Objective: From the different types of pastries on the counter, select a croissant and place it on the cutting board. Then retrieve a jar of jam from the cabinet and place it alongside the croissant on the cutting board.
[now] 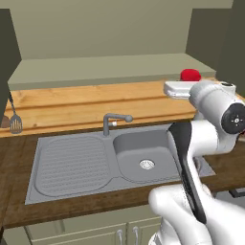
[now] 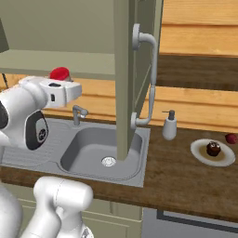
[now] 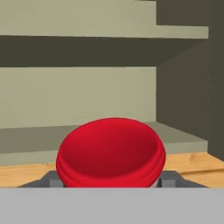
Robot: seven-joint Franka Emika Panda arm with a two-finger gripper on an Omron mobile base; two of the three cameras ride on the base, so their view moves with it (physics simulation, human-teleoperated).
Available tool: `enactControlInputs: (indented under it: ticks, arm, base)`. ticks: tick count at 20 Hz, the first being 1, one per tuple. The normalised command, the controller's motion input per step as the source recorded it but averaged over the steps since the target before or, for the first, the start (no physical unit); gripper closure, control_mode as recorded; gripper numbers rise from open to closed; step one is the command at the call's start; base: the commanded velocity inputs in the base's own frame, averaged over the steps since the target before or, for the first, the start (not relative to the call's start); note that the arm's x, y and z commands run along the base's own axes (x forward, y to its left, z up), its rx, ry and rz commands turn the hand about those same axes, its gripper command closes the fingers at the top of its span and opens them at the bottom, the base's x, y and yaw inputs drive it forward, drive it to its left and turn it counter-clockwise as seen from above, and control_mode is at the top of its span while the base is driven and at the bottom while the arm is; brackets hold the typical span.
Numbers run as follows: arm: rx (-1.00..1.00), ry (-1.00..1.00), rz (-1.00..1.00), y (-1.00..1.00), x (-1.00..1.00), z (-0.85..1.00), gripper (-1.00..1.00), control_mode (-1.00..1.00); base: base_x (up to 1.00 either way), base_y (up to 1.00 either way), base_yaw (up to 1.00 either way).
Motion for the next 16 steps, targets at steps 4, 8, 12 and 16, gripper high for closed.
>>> enactControlInputs:
  ticks: [4, 8, 12, 16]
  arm:
    - [0.00, -0.04, 0.00, 0.15, -1.00, -0.44, 1.00, -1.00]
    - [0.00, -0.03, 0.00, 0.14, -1.00, -0.43, 1.00, -1.00]
    - [0.00, -0.03, 0.00, 0.06, -1.00, -0.45, 1.00, -1.00]
    - [0.00, -0.07, 0.00, 0.00, -1.00, -0.57, 1.00, -1.00]
  base:
    - [0.00, 0.00, 0.00]
    - [0.00, 0.00, 0.00]
    - [0.00, 0.00, 0.00]
    - [0.00, 0.00, 0.00]
